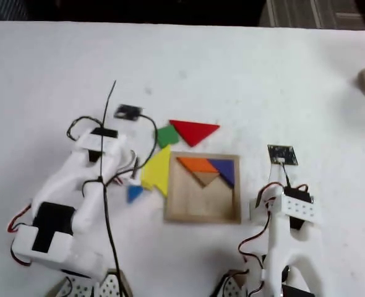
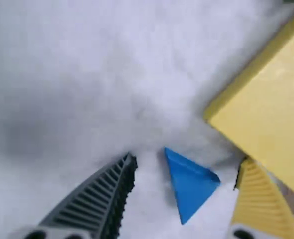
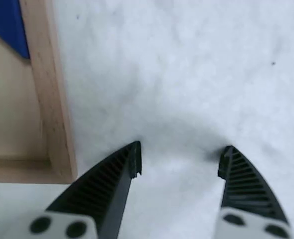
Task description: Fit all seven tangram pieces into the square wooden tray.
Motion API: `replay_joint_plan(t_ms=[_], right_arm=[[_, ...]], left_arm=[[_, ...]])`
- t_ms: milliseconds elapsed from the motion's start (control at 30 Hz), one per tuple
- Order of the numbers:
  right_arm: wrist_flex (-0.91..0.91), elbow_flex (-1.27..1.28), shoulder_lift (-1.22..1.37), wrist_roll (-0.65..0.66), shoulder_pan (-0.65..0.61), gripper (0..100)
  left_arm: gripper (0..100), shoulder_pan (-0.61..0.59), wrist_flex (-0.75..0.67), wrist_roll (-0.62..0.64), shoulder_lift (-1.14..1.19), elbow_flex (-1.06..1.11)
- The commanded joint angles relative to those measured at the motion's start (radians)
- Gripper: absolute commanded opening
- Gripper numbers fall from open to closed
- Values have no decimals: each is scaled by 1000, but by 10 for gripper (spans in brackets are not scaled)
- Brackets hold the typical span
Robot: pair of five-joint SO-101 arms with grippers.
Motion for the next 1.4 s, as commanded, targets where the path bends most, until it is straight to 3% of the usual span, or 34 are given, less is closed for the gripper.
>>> replay_joint_plan(t_ms=[0,167,267,333,433,700,867,1000,1167,1367], right_arm=[[-33,5,12,15,8,245],[-33,5,12,15,8,245],[-33,5,12,15,8,245],[-33,5,12,15,8,245],[-33,3,13,15,8,245],[-33,3,13,15,-18,245],[-33,3,13,15,-18,245],[-33,3,13,15,-18,245],[-33,3,13,15,-18,245],[-33,5,13,15,-18,245]], left_arm=[[347,-10,18,212,-30,3],[321,-22,21,235,-30,3],[199,-22,41,229,-27,5],[140,-19,44,149,-27,5],[155,-12,74,44,-27,5],[224,-12,104,-44,-35,38],[195,-10,115,-49,-51,44],[188,13,106,-51,-191,117],[189,35,-8,-44,-395,272],[189,35,-35,-48,-414,313]])
